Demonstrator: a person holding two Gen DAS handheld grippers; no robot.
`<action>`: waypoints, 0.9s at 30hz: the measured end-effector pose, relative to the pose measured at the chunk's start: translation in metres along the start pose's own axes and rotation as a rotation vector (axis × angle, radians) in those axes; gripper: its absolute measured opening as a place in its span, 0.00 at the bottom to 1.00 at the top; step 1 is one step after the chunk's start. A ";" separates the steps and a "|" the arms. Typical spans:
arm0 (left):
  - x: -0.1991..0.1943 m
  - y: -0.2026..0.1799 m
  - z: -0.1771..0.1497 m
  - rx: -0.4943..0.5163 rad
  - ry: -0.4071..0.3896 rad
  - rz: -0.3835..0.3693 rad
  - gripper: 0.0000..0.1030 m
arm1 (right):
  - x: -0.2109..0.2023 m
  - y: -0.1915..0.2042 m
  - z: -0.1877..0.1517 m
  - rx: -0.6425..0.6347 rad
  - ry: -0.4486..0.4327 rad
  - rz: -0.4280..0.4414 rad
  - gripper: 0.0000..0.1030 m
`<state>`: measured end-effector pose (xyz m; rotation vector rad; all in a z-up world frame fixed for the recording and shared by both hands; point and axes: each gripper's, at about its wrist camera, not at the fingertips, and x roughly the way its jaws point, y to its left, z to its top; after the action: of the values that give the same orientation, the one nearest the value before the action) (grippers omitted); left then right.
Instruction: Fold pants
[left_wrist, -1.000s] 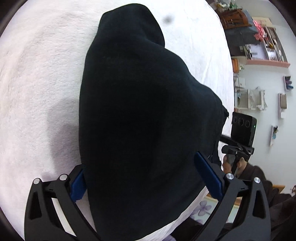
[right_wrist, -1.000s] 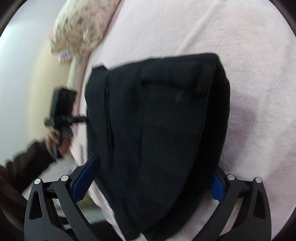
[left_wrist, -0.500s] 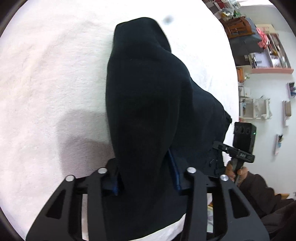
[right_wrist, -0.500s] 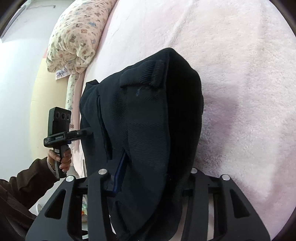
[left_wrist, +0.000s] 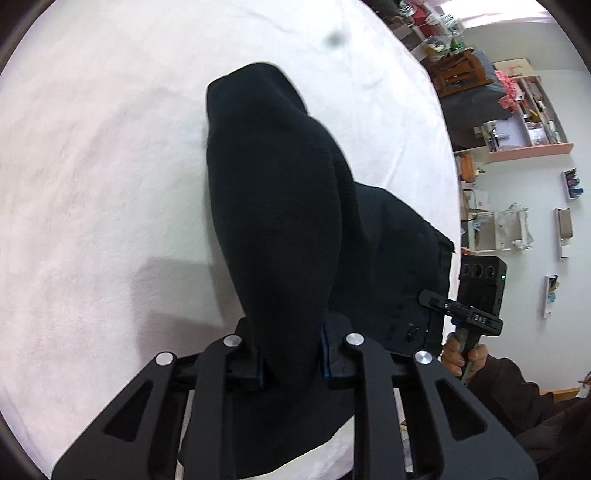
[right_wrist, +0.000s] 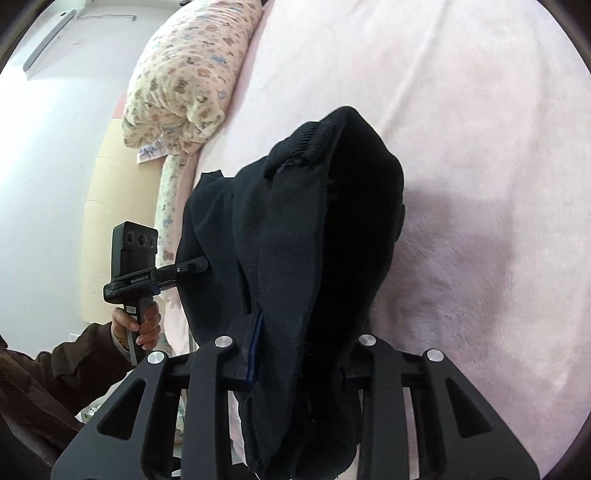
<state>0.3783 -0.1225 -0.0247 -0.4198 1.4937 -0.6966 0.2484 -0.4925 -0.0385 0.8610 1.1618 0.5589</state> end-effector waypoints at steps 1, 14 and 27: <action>0.000 -0.004 0.002 0.001 -0.006 -0.008 0.19 | -0.003 0.002 0.004 -0.008 -0.009 0.005 0.29; 0.027 -0.046 0.081 0.035 -0.091 -0.044 0.19 | -0.032 -0.015 0.080 0.014 -0.157 -0.073 0.29; 0.062 -0.029 0.090 -0.019 -0.103 0.151 0.48 | -0.007 -0.050 0.089 0.106 -0.208 -0.227 0.36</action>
<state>0.4587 -0.1994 -0.0474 -0.3480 1.4195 -0.5347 0.3279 -0.5526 -0.0622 0.8432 1.0874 0.2182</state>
